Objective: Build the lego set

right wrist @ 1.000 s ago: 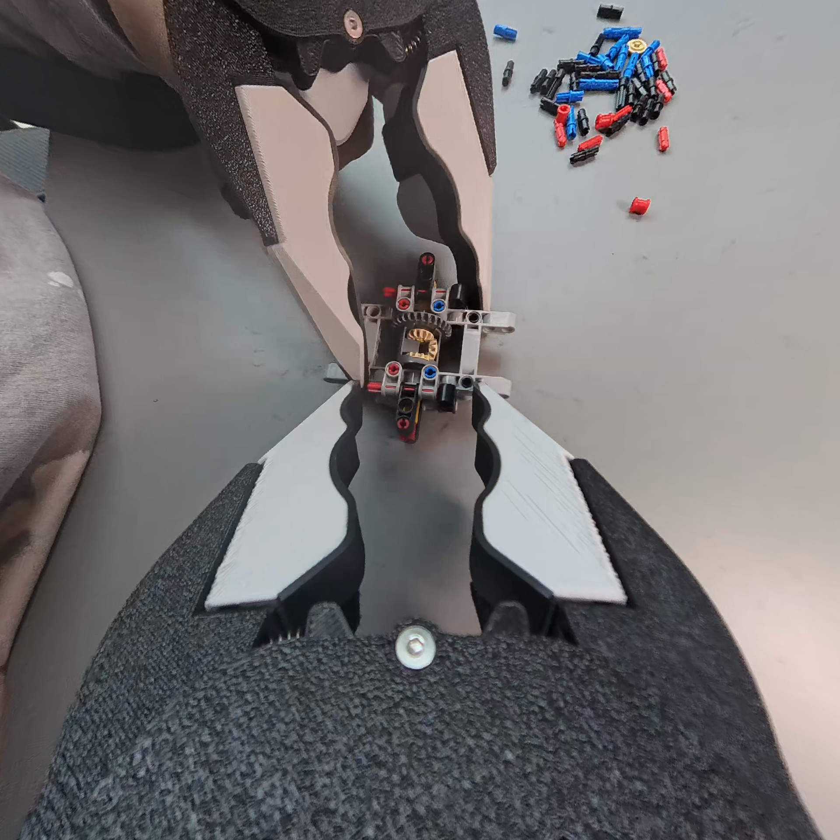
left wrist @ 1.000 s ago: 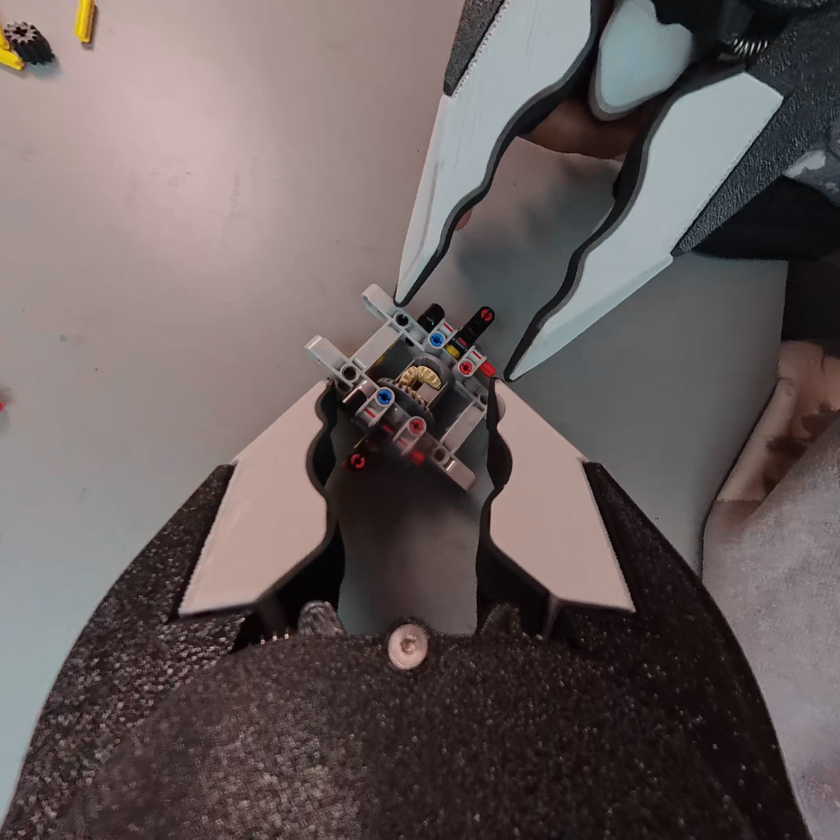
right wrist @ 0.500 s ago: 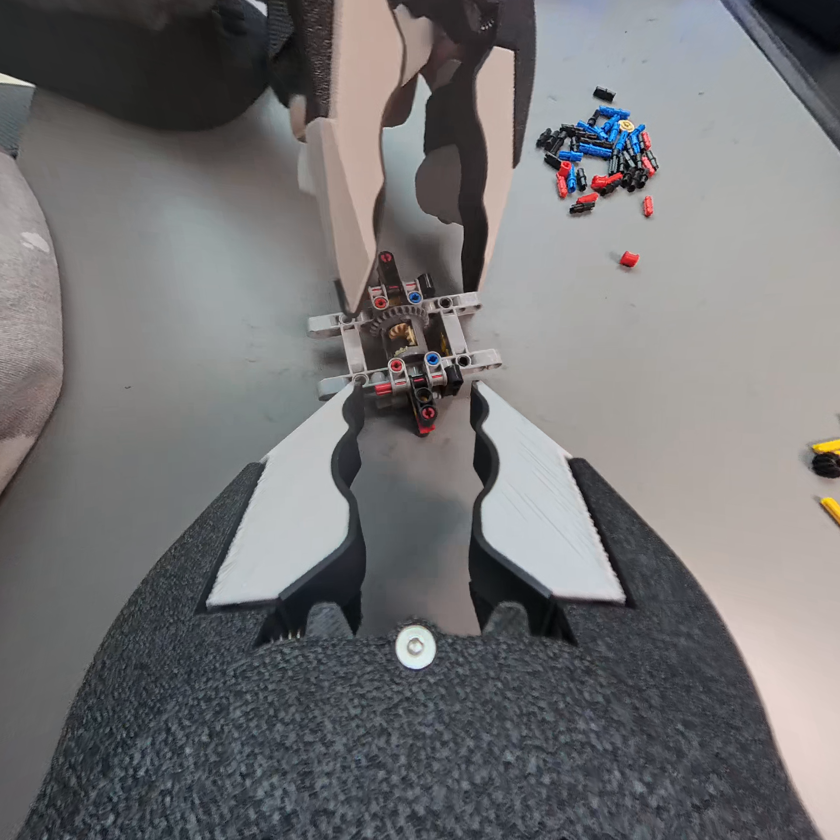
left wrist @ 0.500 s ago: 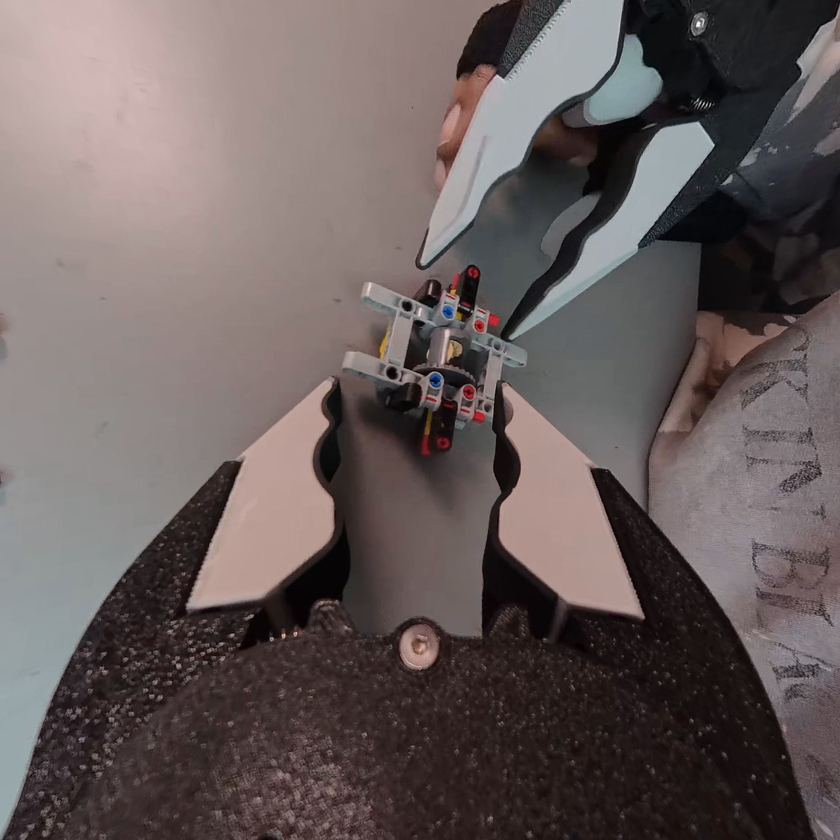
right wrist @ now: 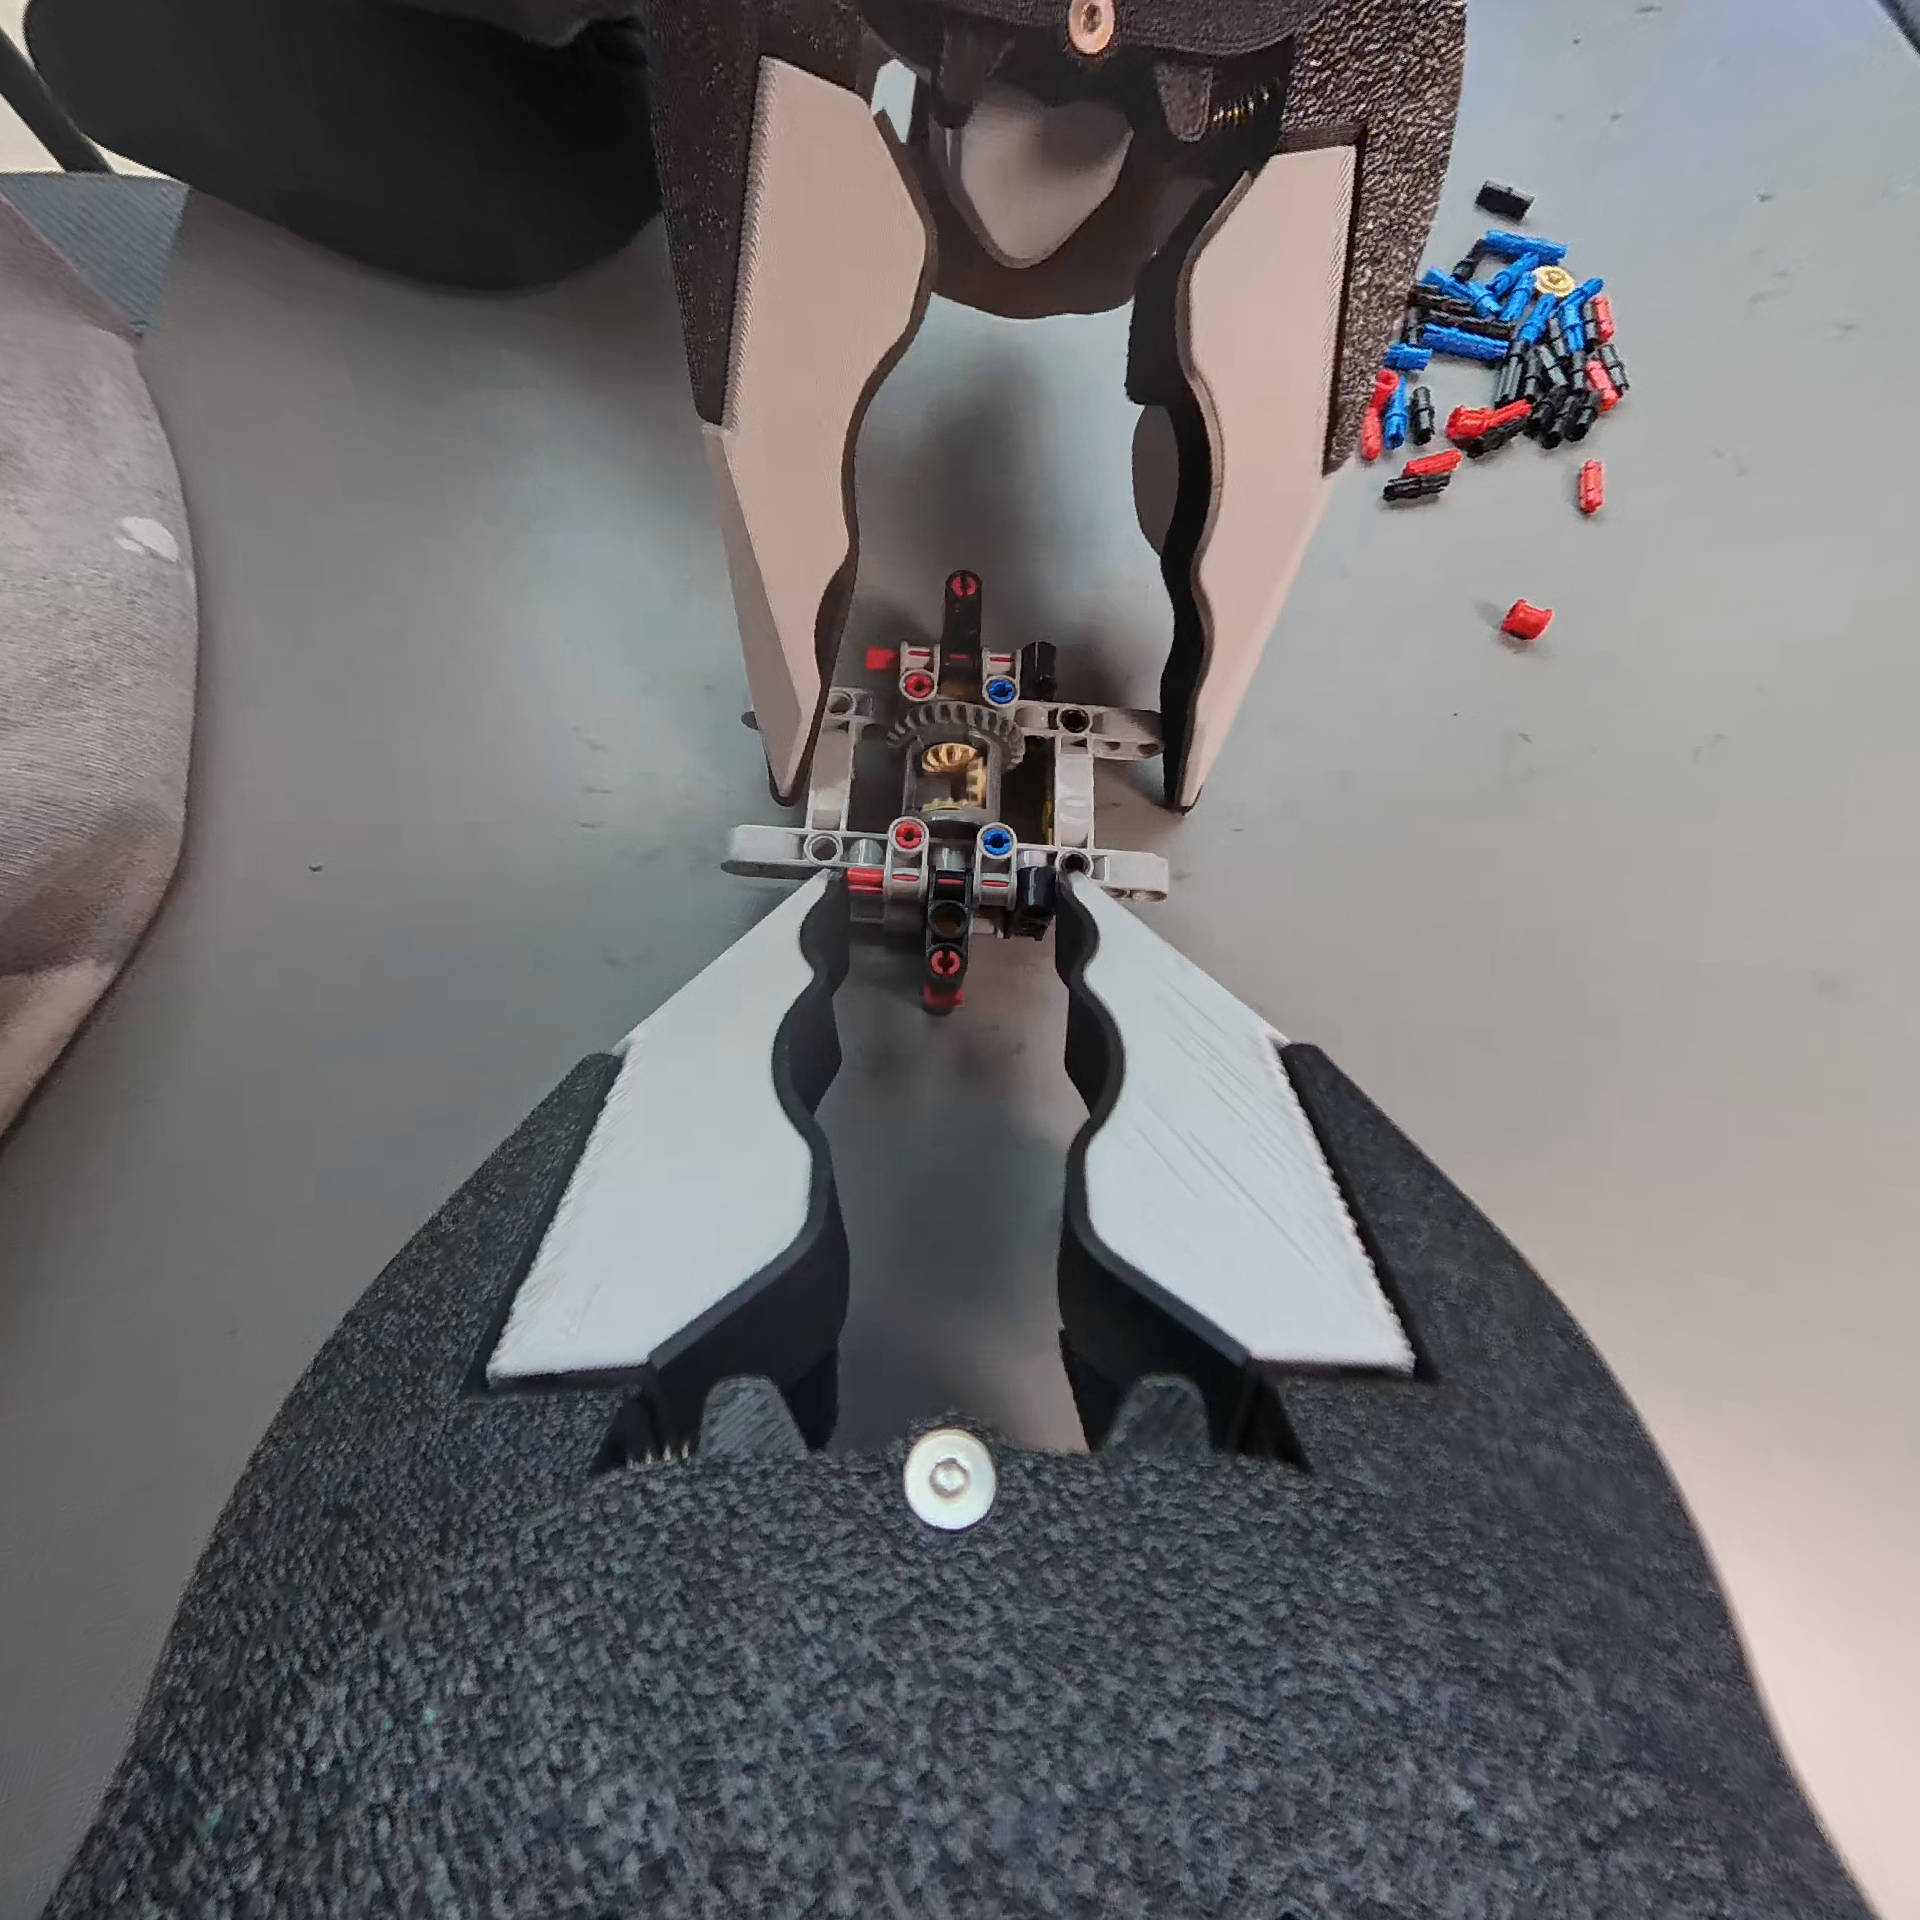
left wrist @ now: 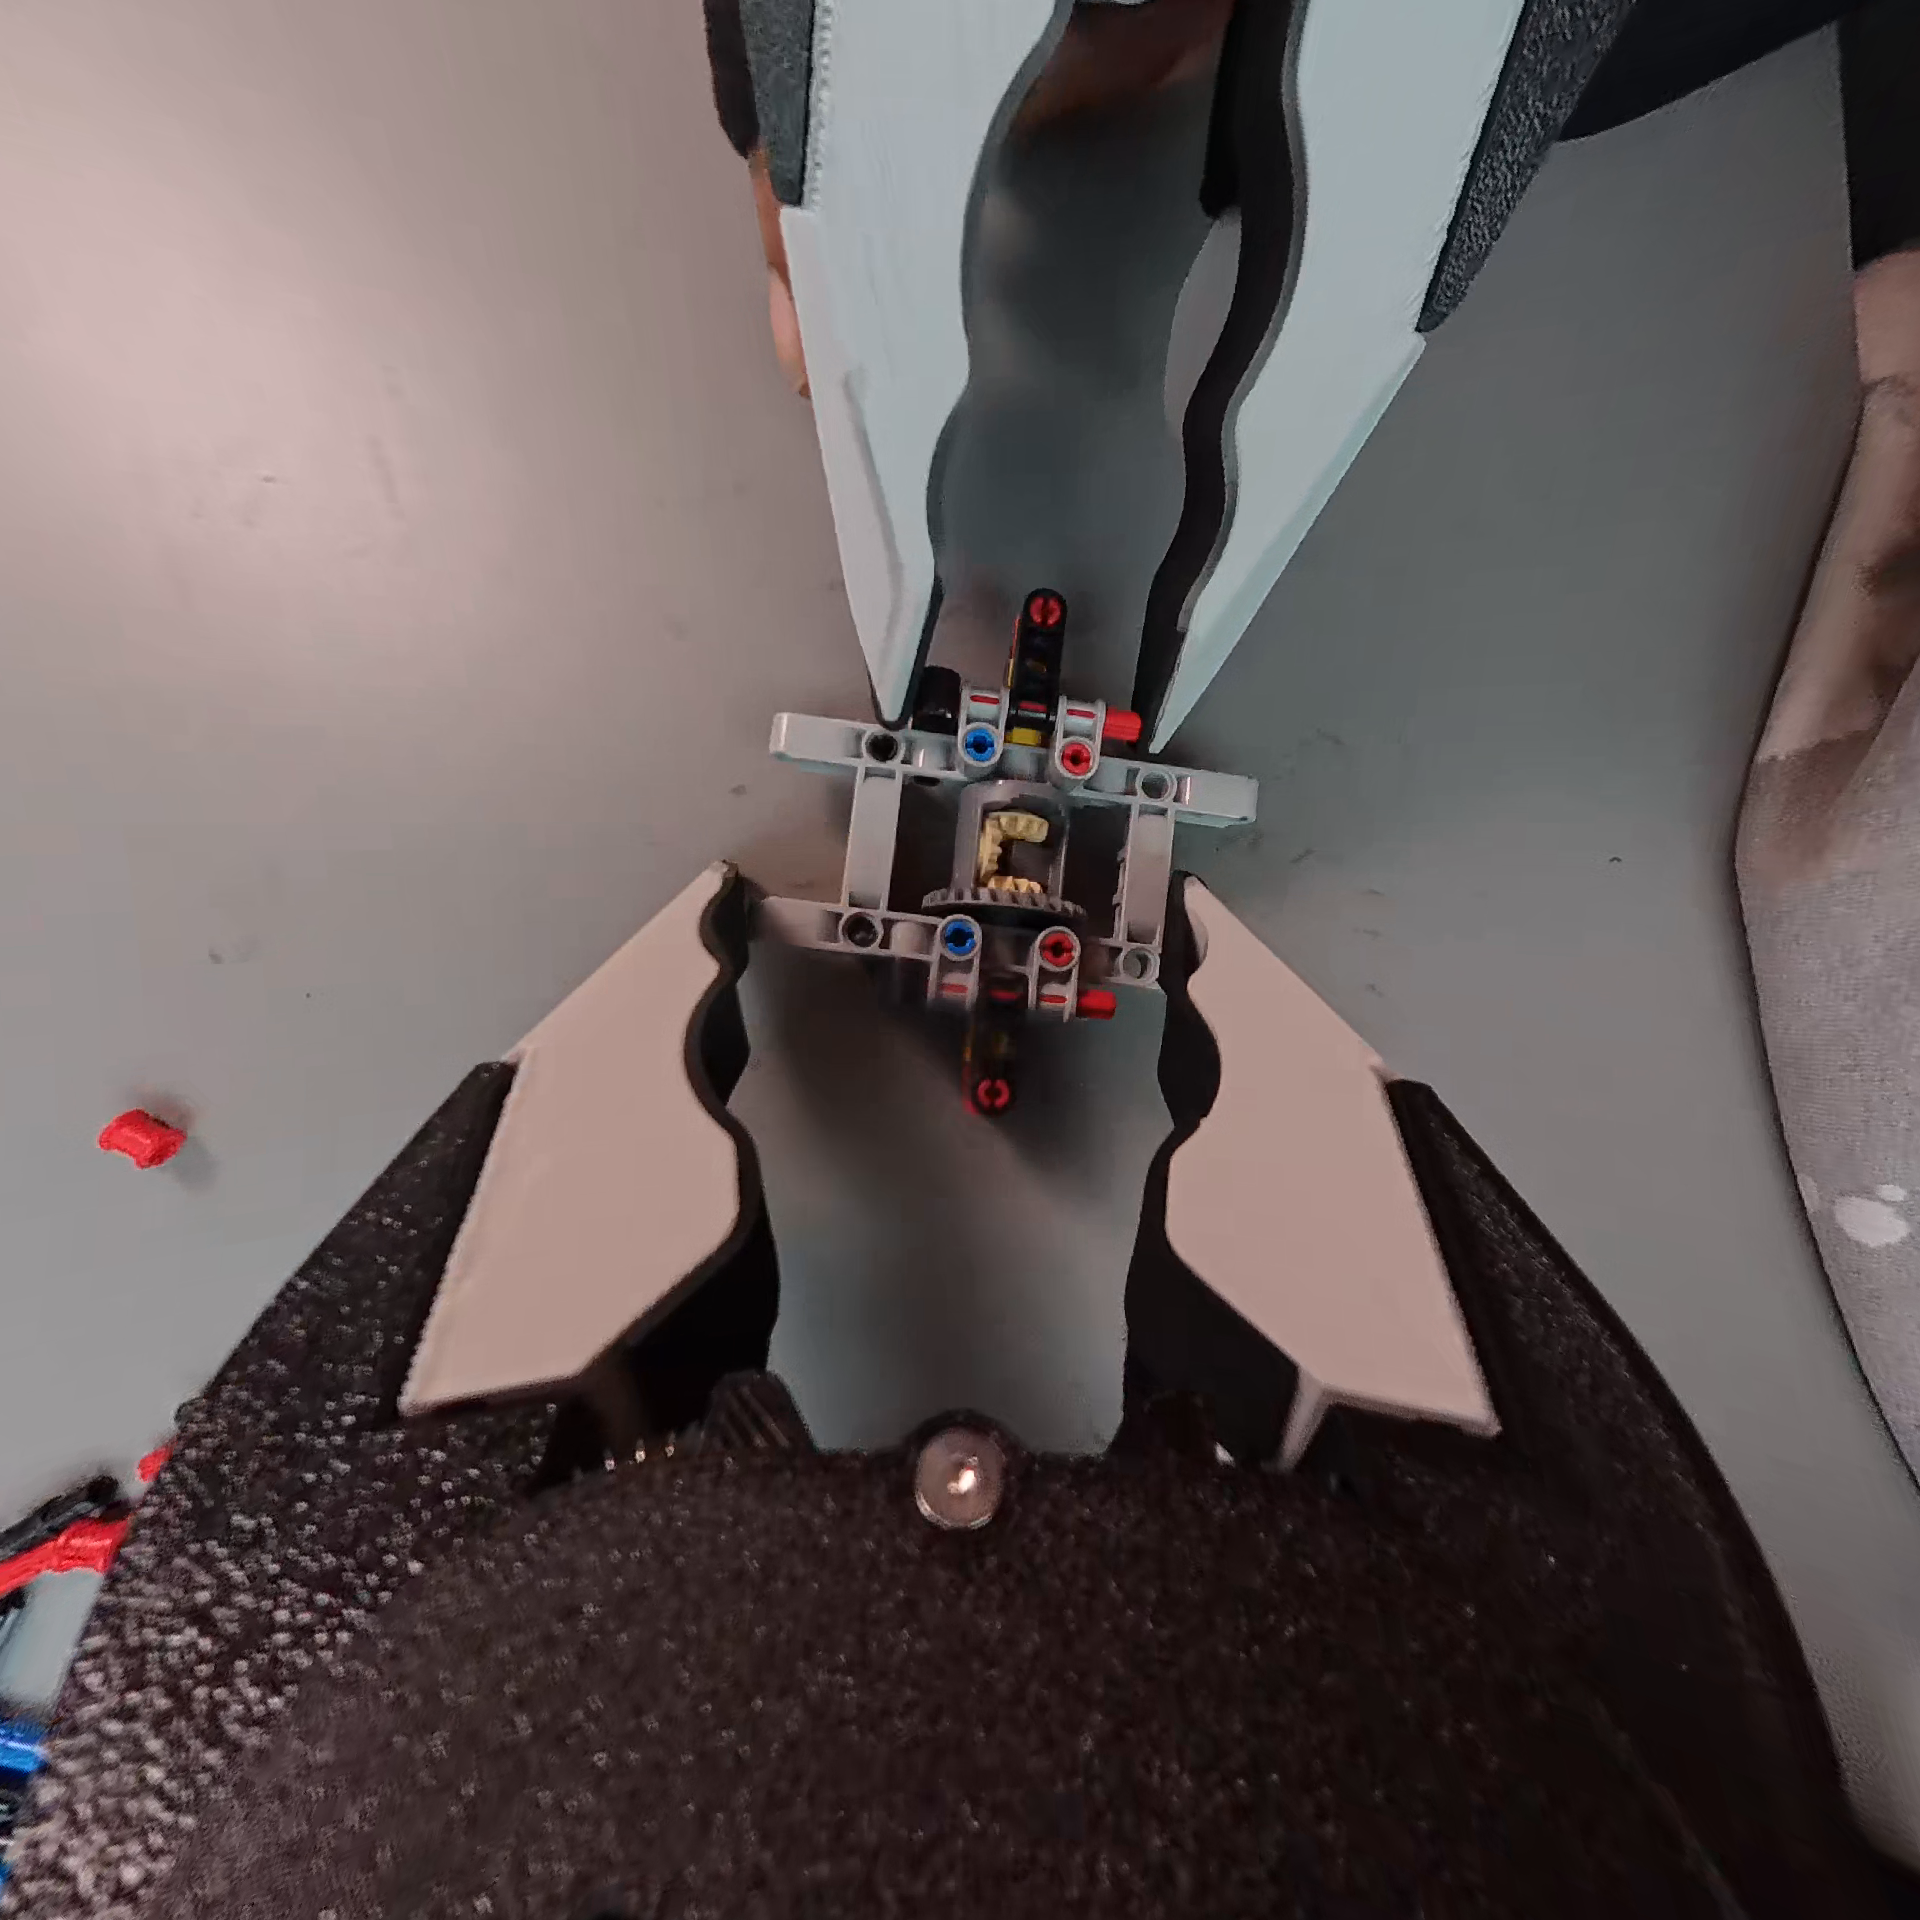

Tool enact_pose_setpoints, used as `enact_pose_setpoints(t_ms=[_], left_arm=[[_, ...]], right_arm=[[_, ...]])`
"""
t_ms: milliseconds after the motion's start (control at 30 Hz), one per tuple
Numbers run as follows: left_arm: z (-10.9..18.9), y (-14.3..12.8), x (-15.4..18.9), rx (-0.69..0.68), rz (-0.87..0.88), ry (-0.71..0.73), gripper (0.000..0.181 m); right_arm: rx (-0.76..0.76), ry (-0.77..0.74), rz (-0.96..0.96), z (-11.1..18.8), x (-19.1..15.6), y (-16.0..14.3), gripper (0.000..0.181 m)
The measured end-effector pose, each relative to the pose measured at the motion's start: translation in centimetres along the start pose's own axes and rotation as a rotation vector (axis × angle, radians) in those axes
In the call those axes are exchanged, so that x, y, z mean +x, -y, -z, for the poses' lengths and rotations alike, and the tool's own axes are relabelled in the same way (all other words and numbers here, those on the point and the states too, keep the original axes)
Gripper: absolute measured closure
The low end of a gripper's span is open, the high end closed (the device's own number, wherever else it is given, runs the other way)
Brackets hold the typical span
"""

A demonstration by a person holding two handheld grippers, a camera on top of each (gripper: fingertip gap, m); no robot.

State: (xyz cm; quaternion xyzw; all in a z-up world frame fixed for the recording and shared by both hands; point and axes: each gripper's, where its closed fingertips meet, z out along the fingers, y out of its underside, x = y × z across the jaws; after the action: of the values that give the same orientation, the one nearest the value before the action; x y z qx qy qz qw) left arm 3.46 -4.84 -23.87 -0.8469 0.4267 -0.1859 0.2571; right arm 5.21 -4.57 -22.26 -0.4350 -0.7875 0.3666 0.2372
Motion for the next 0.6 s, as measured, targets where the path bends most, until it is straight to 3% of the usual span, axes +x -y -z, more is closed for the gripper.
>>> enact_pose_setpoints(t_ms=[33,300,333,500,600], left_arm=[[0.0,0.0,0.2,-0.006,-0.02,-0.002,0.102],[0.0,-0.2,0.8,-0.007,-0.07,0.007,0.104],[0.1,0.1,1.3,0.017,-0.08,-0.013,0.127],[-0.1,0.0,1.3,0.019,-0.095,0.035,0.12],[-0.1,0.1,1.7,0.035,-0.075,-0.009,0.12]], right_arm=[[-0.001,0.011,-0.009,0.0,-0.2,0.0,0.143],[-0.002,0.038,-0.123,-0.2,-0.6,0.1,0.144],[-0.004,0.017,-0.15,-0.2,-0.2,0.0,0.144],[-0.012,-0.013,-0.103,-0.1,0.2,-0.2,0.145],[-0.014,0.012,-0.088,-0.1,-0.1,-0.2,0.144]])
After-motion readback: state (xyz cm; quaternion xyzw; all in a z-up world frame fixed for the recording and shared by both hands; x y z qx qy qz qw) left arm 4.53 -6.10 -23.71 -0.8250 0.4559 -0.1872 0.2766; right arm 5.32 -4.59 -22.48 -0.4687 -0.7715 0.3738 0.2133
